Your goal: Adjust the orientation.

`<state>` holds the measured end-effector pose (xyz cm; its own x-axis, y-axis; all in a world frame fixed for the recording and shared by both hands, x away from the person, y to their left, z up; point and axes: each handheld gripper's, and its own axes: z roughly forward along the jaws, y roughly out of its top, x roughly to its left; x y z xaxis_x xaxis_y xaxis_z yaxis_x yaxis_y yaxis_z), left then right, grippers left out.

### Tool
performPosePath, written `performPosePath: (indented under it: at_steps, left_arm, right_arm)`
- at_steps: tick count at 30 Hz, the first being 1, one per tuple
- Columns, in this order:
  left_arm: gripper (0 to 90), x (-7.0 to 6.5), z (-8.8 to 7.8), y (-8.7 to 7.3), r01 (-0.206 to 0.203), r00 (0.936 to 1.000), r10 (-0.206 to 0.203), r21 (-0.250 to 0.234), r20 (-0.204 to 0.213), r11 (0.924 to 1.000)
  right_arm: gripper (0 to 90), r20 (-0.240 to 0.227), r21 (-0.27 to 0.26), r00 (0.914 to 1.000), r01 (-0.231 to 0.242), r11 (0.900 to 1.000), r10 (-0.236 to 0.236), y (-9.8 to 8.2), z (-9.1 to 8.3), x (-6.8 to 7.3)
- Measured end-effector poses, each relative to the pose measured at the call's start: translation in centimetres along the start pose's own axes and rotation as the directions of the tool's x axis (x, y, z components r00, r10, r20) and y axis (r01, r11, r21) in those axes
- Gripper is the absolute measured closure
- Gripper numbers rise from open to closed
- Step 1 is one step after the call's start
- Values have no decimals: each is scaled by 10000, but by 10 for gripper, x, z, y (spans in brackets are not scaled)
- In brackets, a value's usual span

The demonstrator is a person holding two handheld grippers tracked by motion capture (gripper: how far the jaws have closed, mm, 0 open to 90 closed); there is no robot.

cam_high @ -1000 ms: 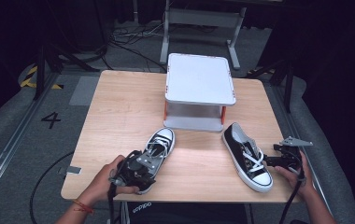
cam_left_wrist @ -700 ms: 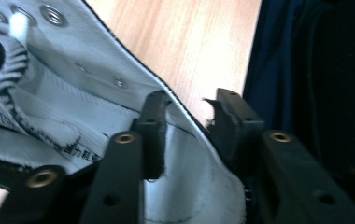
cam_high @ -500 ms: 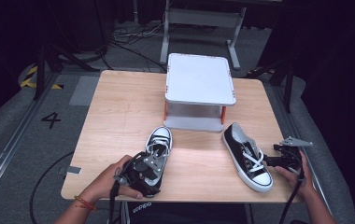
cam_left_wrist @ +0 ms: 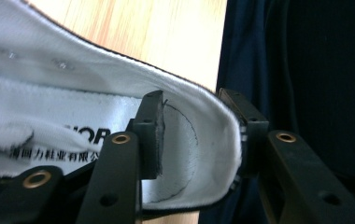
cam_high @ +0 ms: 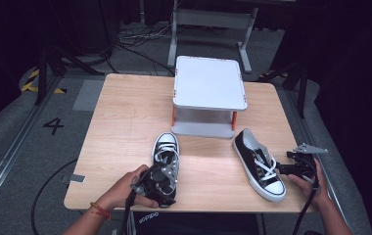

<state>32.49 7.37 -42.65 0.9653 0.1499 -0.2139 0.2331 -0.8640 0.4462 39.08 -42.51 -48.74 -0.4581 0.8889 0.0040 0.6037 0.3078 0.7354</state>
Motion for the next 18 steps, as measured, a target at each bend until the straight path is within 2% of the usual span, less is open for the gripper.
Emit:
performPosePath:
  at_steps: [4, 5, 6, 9, 11, 15, 16, 17, 18]
  left_arm:
    - [578, 0, 5, 11, -165, 9999, 165, 135, -7, 9998]
    - [569, 0, 5, 15, -282, 9996, 282, 373, 16, 9989]
    - [560, 0, 5, 15, -282, 9996, 282, 373, 16, 9989]
    - [532, -2, 7, 16, -402, 9992, 404, 1071, 1, 9934]
    - [523, -3, 9, 16, -506, 9987, 515, 1173, -49, 9918]
    - [572, -5, 10, 20, -552, 9981, 586, 1539, -173, 9865]
    - [661, -7, 10, 22, -745, 9972, 745, 1672, 60, 9831]
    - [693, -7, 10, 22, -745, 9972, 745, 1672, 60, 9831]
    - [693, -9, 10, 23, -973, 9951, 987, 1831, 17, 9783]
  right_arm:
    - [149, -1, -1, 10000, 1, 10000, -1, 0, 0, 0]
    - [149, -1, 0, 10000, -1, 10000, 1, 0, 0, 0]
    - [149, -1, 0, 10000, -1, 10000, 1, 0, 0, 0]
    - [149, -19, 6, 10000, 8, 10000, -8, 0, 0, 0]
    - [149, -24, 7, 10000, 17, 10000, -17, 0, 0, 0]
    - [149, -34, 6, 10000, 36, 10000, -36, 0, 0, 0]
    - [149, -35, 7, 10000, 36, 10000, -36, 0, 0, 0]
    - [149, -35, 7, 10000, 36, 10000, -36, 0, 0, 0]
    - [149, -33, 6, 10000, 34, 10000, -34, 0, 0, 0]
